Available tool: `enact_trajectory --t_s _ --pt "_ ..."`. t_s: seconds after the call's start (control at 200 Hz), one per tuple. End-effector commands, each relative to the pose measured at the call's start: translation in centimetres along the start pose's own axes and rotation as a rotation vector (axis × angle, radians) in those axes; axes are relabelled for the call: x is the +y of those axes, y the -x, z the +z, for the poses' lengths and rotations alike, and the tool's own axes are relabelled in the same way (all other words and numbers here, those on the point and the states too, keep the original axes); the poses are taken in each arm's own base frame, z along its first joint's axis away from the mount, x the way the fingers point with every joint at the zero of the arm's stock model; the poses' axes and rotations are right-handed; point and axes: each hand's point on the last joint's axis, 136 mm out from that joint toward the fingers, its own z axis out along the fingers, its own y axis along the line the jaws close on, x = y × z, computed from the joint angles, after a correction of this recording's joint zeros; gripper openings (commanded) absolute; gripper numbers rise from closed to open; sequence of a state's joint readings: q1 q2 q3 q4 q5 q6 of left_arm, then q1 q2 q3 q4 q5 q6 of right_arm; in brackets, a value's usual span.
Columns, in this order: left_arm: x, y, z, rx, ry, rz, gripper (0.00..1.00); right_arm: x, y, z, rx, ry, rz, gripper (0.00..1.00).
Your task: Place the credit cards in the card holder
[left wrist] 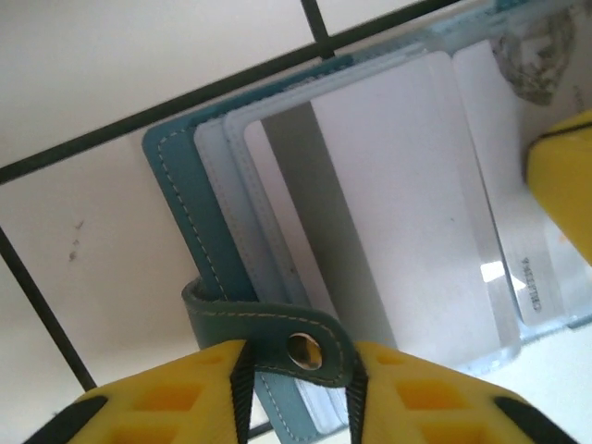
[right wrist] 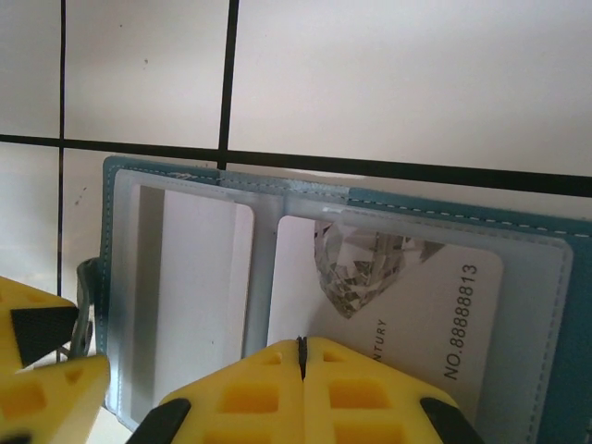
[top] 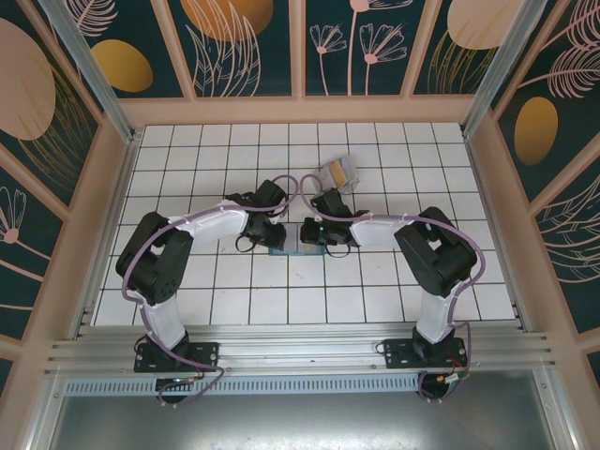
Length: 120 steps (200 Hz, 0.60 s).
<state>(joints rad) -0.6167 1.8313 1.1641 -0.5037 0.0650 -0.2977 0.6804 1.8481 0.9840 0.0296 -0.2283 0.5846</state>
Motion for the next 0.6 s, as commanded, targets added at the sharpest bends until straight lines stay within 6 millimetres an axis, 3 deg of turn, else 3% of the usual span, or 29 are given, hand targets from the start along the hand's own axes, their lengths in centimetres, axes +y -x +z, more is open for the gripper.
enact_trajectory --t_s 0.0,0.07,0.185,0.335,0.35,0.405,0.596 --pt "0.6 0.9 0.1 -0.036 0.039 -0.007 0.17 -0.1 0.0 -1.0 -0.016 -0.002 -0.007 0.06" --pt "0.3 1.8 -0.7 -0.066 0.029 -0.010 0.07 -0.3 0.0 -1.0 -0.018 -0.008 -0.004 0.06" --pt "-0.9 3.4 -2.7 -0.136 -0.026 -0.017 0.00 -0.1 0.1 -1.3 -0.027 0.002 -0.009 0.08" --pt "-2.5 4.8 -4.9 -0.207 -0.112 -0.029 0.00 1.1 0.8 -2.1 -0.050 0.039 -0.039 0.18" --pt "-2.8 5.1 -6.0 -0.235 -0.126 -0.028 0.00 1.2 0.9 -2.1 -0.051 0.046 -0.042 0.19" --pt "-3.2 5.6 -7.1 -0.266 -0.151 -0.032 0.00 1.9 1.2 -2.6 -0.060 0.073 -0.051 0.26" --pt "-4.3 6.3 -9.2 -0.316 -0.218 -0.045 0.00 3.2 1.7 -3.2 -0.071 0.128 -0.032 0.37"
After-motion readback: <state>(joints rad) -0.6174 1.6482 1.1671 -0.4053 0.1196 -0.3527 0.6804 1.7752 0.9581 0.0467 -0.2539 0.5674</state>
